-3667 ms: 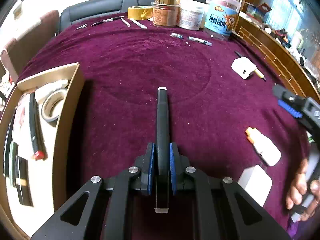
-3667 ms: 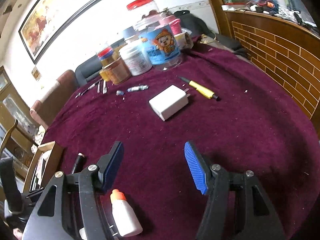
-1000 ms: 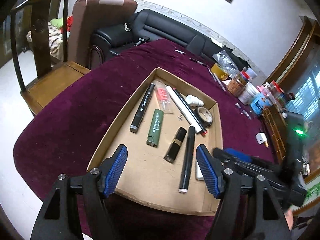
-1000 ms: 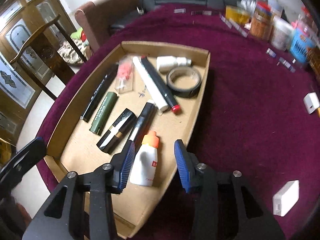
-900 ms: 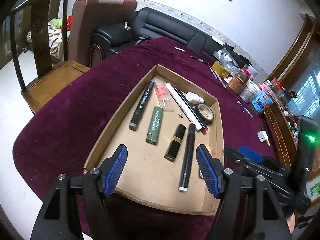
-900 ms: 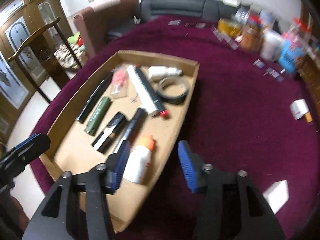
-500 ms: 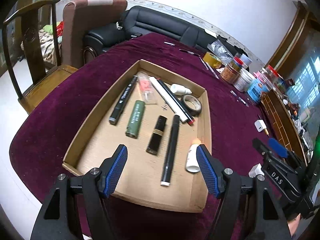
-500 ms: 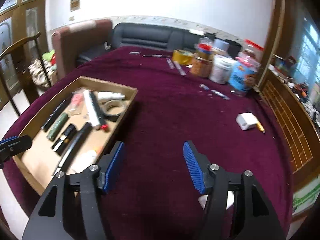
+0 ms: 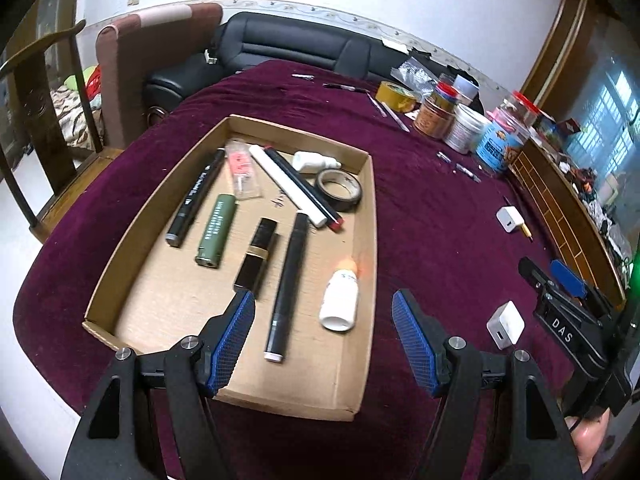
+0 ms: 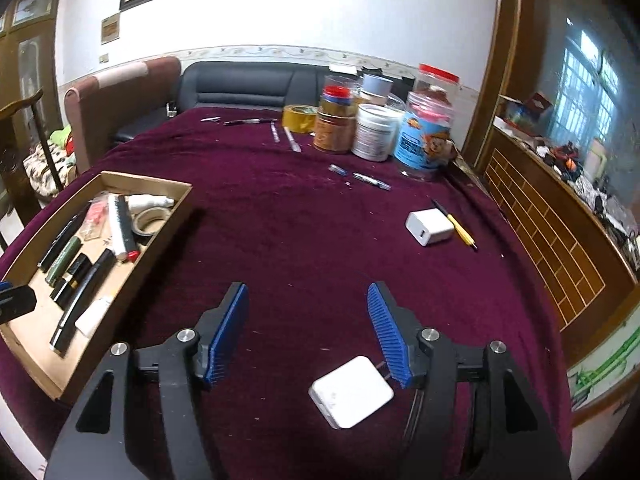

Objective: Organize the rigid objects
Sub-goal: 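Grasp a white square charger with the right tool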

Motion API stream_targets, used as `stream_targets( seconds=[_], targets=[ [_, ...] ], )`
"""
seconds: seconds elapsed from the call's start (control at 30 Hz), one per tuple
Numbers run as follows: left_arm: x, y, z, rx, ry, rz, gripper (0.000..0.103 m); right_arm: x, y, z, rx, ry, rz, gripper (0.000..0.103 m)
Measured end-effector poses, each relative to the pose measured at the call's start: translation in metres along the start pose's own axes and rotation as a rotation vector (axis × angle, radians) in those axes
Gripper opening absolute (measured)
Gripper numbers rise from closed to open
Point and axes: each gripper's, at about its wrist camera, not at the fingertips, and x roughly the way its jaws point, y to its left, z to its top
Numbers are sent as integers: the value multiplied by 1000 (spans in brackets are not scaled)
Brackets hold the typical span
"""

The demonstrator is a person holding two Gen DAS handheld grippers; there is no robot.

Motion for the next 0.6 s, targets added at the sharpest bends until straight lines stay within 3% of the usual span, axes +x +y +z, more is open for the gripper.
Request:
stream_targets(
  seconds=[0.6],
  targets=[
    [22, -58, -13, 118, 76, 1, 65, 14, -62, -14, 99, 27, -35, 61]
  ],
)
